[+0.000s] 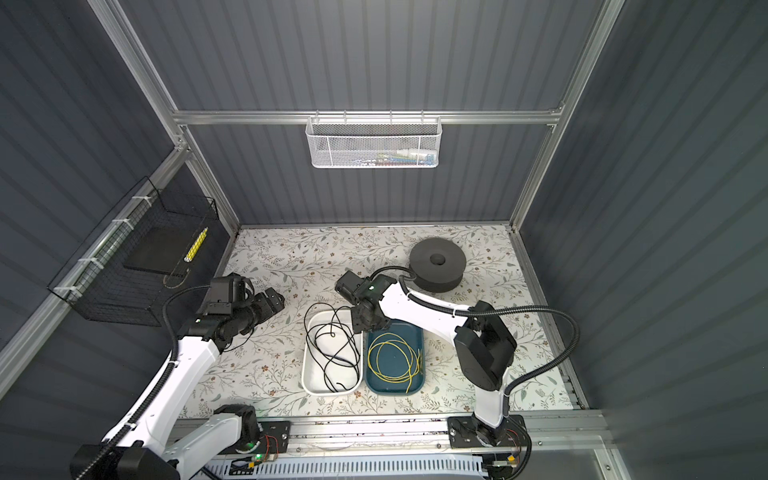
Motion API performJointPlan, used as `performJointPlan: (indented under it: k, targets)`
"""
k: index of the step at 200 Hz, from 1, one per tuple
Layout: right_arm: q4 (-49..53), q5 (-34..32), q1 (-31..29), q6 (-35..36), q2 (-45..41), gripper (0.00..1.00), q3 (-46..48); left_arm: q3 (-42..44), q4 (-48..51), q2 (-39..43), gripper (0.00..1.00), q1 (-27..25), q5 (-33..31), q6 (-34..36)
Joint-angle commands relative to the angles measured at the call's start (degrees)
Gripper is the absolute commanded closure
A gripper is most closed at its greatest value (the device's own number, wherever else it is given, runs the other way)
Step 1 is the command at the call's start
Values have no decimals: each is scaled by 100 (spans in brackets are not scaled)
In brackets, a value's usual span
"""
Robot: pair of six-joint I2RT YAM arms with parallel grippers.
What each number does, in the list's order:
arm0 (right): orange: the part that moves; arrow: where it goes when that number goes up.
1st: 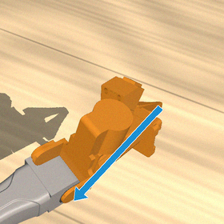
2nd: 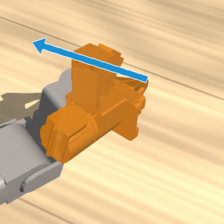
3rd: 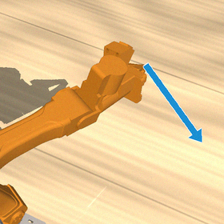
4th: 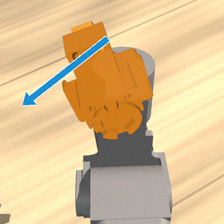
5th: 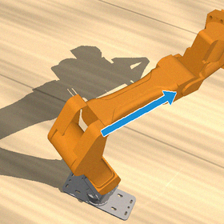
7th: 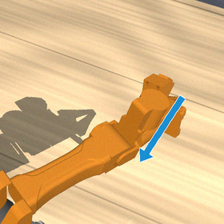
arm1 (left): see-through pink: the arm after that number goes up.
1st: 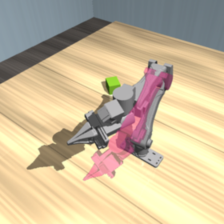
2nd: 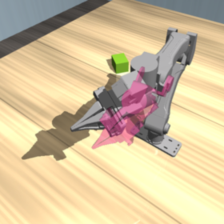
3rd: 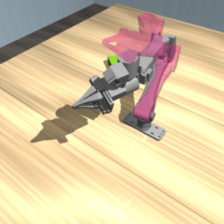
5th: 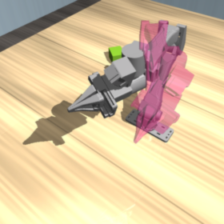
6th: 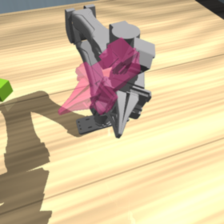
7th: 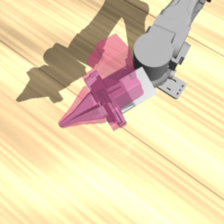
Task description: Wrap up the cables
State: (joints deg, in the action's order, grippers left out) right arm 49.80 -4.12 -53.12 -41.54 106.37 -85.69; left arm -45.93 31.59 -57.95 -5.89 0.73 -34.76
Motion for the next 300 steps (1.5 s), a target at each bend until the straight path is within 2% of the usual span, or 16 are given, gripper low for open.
performJointPlan:
  k: [1,28,83,137,196,252,285,300]
  targets:
    - [-55,201,4,36,104,44,-56,154,-16,50,6,27,168,-12]
    - [-95,264,8,47,202,47,15,128,-24,-3,6,27,186,-19]
    - [-262,150,4,32,369,62,17,84,14,-50,7,27,173,49]
    - [-251,76,44,129,603,67,-131,49,54,-72,6,27,114,84]
    - [-323,-140,259,293,696,82,-366,-90,108,-169,6,24,77,131]
    - [-391,-121,618,561,1107,85,-998,-153,135,-230,6,27,41,163]
    - [-335,-134,724,582,1686,86,-1750,-303,171,-336,6,26,270,298]
    - [-229,-236,740,561,2020,87,-2192,-442,204,-376,13,27,513,445]
